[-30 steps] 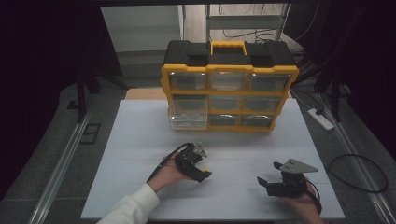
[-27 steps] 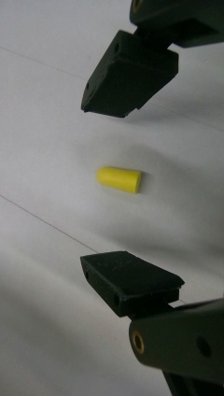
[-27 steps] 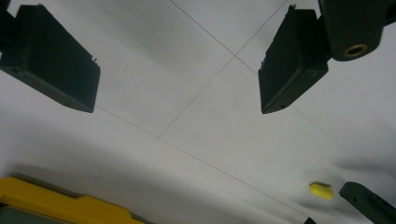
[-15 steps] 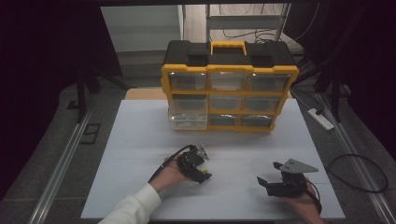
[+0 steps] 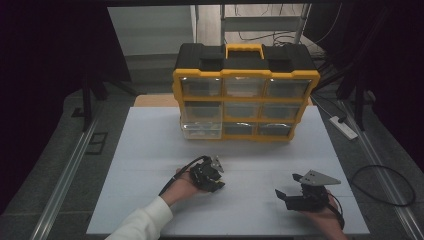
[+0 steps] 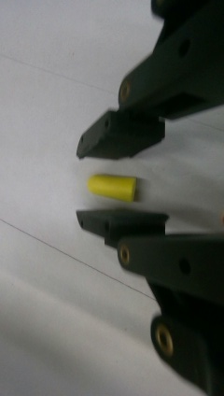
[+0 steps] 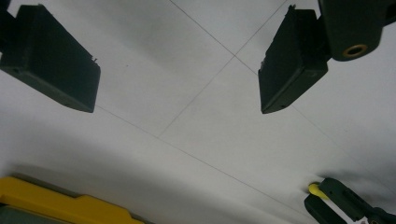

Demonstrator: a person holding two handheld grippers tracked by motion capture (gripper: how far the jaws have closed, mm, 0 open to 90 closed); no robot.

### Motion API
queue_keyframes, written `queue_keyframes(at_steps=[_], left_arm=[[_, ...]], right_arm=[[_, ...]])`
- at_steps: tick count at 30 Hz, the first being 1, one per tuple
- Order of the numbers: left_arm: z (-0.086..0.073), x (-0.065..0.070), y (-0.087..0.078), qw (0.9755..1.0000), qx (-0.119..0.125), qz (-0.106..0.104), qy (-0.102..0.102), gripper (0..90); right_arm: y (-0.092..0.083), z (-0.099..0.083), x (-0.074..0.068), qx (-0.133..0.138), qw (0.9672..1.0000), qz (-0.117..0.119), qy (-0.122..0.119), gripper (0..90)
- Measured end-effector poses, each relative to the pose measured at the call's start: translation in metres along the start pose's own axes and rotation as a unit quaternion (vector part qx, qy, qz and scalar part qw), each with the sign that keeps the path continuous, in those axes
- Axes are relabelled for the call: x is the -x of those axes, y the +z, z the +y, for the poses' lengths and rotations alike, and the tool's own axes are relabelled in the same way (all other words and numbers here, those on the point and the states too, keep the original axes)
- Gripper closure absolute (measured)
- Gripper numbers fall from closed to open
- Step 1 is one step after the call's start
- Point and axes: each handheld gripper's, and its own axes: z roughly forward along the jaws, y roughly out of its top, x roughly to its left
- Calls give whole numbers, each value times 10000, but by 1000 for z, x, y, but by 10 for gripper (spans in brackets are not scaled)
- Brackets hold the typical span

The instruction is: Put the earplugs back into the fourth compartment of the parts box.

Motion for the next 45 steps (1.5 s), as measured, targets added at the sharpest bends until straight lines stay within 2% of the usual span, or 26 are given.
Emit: queue_keyframes(at_steps=[4,5,11,18,21,25,30,34,36,39,44,45], left_arm=[[0,1,-2,9999,-46,109,62,771],[0,1,-2,10000,2,97,18,778],[-1,2,-6,9999,90,140,41,784],[-3,2,-24,9984,521,214,-63,784],[-5,1,-34,9965,780,254,-151,784],[-6,1,-47,9924,1147,325,-316,784],[-7,-3,-63,9851,1599,355,-520,784],[-7,-5,-78,9777,1946,323,-725,784],[-7,-6,-84,9726,2144,308,-840,784],[-5,-5,-93,9693,2272,484,-803,784],[0,-5,-108,9643,2478,538,-762,784],[1,-6,-112,9626,2544,530,-766,784]], right_arm=[[0,0,0,4,10000,-1,0,137],[0,0,0,3,10000,0,-3,137],[0,0,0,5,10000,-6,-2,137],[0,0,0,4,10000,-7,-1,137],[0,0,0,1,10000,-10,-2,137],[0,0,0,-10,10000,-12,-4,137],[0,0,0,-4,10000,-15,5,137],[0,0,0,-2,10000,-13,13,137],[0,0,0,-2,10000,-14,4,137],[0,0,0,-5,10000,-12,3,137],[0,0,0,1,10000,-14,-5,137],[0,0,0,2,10000,-17,-9,137]])
